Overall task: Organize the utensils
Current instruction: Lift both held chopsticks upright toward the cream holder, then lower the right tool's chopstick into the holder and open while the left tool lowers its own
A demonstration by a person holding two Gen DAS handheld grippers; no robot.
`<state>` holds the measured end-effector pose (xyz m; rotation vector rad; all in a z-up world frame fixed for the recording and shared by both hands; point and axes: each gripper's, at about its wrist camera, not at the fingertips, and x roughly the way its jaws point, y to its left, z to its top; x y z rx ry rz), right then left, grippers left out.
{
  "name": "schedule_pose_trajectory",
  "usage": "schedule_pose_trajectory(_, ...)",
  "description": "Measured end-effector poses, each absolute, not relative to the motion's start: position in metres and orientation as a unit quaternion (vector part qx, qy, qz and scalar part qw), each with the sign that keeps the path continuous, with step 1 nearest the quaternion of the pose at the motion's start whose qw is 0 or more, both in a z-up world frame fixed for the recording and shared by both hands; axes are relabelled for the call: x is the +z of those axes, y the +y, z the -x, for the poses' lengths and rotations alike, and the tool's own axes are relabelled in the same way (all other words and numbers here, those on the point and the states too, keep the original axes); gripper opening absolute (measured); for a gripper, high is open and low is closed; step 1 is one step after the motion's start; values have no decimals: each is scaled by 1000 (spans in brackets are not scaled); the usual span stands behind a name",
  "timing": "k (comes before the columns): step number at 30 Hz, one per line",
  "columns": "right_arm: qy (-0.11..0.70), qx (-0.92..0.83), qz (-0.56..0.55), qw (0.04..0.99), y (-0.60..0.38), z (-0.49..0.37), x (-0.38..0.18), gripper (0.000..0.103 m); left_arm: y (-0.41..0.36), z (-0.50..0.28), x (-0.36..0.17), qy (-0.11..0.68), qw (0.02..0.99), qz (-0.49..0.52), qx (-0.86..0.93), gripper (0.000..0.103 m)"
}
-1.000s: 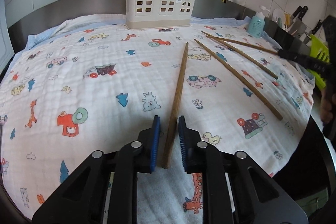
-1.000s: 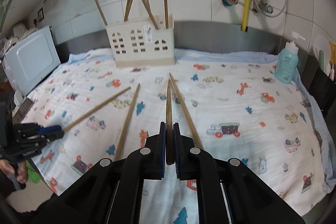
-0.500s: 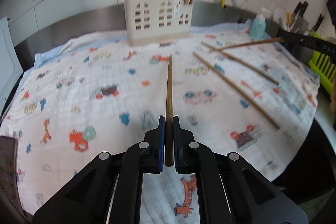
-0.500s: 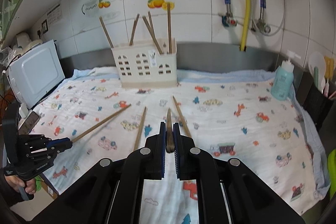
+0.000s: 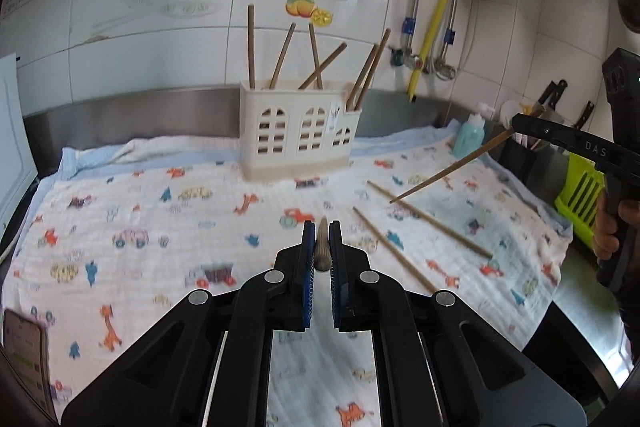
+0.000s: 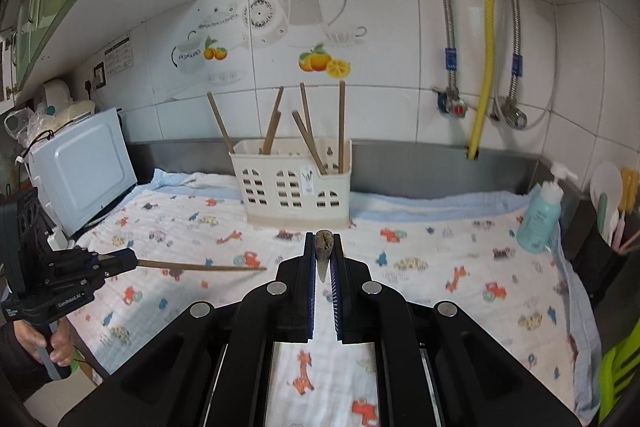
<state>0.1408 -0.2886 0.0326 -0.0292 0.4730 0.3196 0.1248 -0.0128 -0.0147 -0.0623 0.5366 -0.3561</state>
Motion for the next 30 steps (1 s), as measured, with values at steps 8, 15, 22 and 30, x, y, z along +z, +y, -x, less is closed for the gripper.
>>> schedule_pose_trajectory(8, 224, 165, 30, 960, -281, -179, 74, 7, -16, -148, 11, 251, 948, 15, -193, 6)
schedule_pose_trajectory(15, 201, 163, 55, 964, -267, -221, 122, 7, -19, -176, 38, 239, 952, -4, -194, 6)
schedule_pose_trajectory(22, 223, 162, 87, 957, -240, -268, 144, 7, -17, -202, 57, 235, 953, -8, -193, 6)
schedule_pose_trajectory(30, 280, 142, 114, 943, -218, -319, 122, 7, -14, -220, 101, 197, 962, -14, -189, 6)
